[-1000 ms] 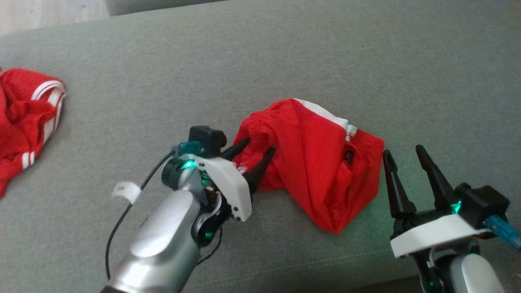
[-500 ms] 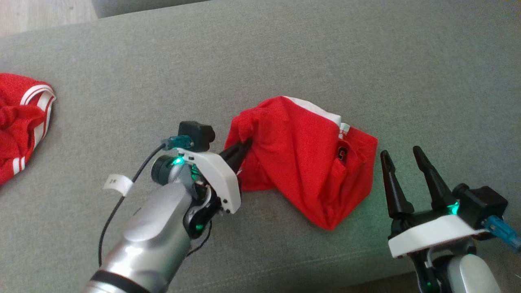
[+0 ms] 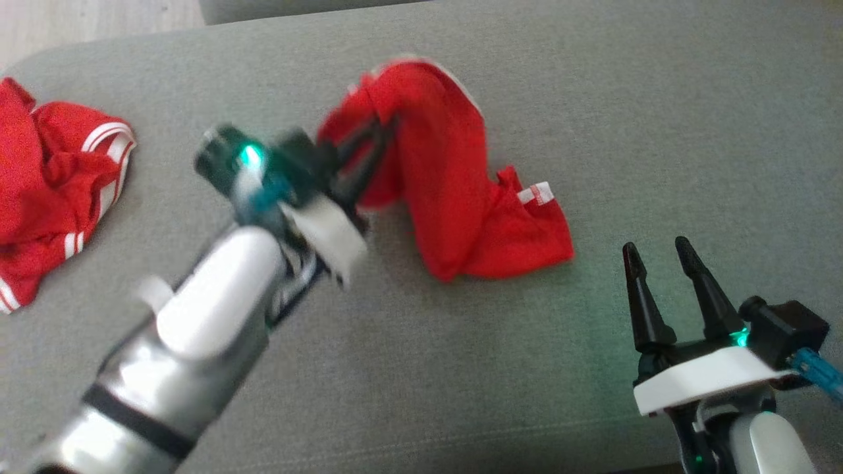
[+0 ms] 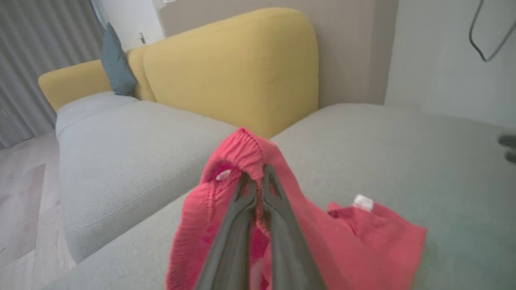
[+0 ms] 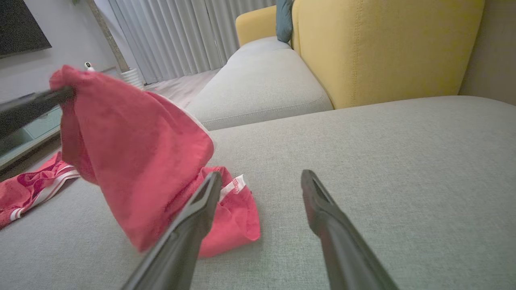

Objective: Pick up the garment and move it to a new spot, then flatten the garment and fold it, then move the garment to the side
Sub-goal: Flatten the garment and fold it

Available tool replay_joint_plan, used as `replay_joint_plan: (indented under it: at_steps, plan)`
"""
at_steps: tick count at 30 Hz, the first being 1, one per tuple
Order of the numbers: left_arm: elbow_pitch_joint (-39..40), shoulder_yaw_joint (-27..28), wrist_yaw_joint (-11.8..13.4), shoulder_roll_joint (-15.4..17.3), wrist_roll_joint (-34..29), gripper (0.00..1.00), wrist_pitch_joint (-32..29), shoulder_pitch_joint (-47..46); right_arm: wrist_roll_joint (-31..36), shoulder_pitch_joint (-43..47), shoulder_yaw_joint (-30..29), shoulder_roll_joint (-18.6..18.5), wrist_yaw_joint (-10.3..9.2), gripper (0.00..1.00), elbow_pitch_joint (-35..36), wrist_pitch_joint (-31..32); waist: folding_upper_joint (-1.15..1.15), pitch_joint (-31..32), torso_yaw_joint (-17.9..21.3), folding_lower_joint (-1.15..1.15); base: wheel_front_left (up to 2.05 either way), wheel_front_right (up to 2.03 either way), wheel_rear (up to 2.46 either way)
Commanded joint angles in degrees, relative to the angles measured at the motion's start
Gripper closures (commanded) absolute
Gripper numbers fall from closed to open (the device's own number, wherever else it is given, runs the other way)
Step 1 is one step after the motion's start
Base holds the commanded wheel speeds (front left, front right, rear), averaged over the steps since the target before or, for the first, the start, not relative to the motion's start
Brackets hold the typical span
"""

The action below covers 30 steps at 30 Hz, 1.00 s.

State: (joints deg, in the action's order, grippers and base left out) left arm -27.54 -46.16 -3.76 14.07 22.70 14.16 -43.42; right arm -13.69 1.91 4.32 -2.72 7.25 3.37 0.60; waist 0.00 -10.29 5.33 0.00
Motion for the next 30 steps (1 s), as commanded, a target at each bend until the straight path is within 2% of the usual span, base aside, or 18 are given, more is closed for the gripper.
replay_joint_plan:
  at_steps: [1,6,11,14,17,18,19,23,30]
  plan:
    - [2.3,0.6,0.0,2.2,-0.7,1.00,0.0,0.6,-0.4,-0.7,1.0,-0.2,0.24,0.00,2.2,0.1,0.00,0.1,-0.4,0.00,0.00,0.00,0.00]
    - [6.2,-5.8,-1.0,5.1,-1.4,1.00,-4.9,10.2,-0.7,-0.6,0.9,-0.2,0.24,0.00,2.4,0.7,0.00,-0.4,-1.5,0.00,0.00,0.00,0.00]
    - [5.4,-11.3,-2.1,7.3,-1.2,1.00,-9.6,17.2,-0.8,-1.1,0.7,-0.2,0.24,0.00,2.4,1.1,0.00,-1.0,-2.3,0.00,0.00,0.00,0.00]
    - [4.3,-11.8,-2.0,8.9,-0.1,1.00,-10.9,19.3,-0.7,-1.3,0.3,-0.2,0.24,0.00,2.4,1.3,0.00,-1.2,-2.6,0.00,0.00,0.00,0.00]
    - [4.3,-9.9,-0.3,10.0,1.3,1.00,-9.9,19.9,-0.4,-1.2,-0.8,-0.2,0.24,0.00,2.7,1.5,0.00,-1.1,-3.4,0.00,0.00,0.00,0.00]
    - [4.7,-9.1,0.3,10.0,1.7,0.78,-8.9,20.0,-0.2,-1.1,-1.1,-0.2,0.24,0.00,2.8,1.6,0.00,-1.0,-3.5,0.00,0.00,0.00,0.00]
    - [5.1,-8.3,1.0,9.8,2.4,0.02,-8.1,20.2,0.0,-1.1,-1.3,-0.2,0.24,0.00,2.9,1.7,0.00,-0.9,-3.7,0.00,0.00,0.00,0.00]
    - [7.8,-4.9,4.5,9.3,4.3,0.00,-3.7,21.6,0.9,-1.1,-2.3,-0.3,0.24,0.00,3.5,2.3,0.00,0.0,-4.4,0.00,0.00,0.00,0.00]
    - [17.1,6.0,14.6,8.5,7.4,0.00,0.6,27.0,2.1,-0.9,-2.9,-1.4,0.24,0.00,5.1,3.6,0.00,1.8,-5.6,0.00,0.00,0.00,0.00]
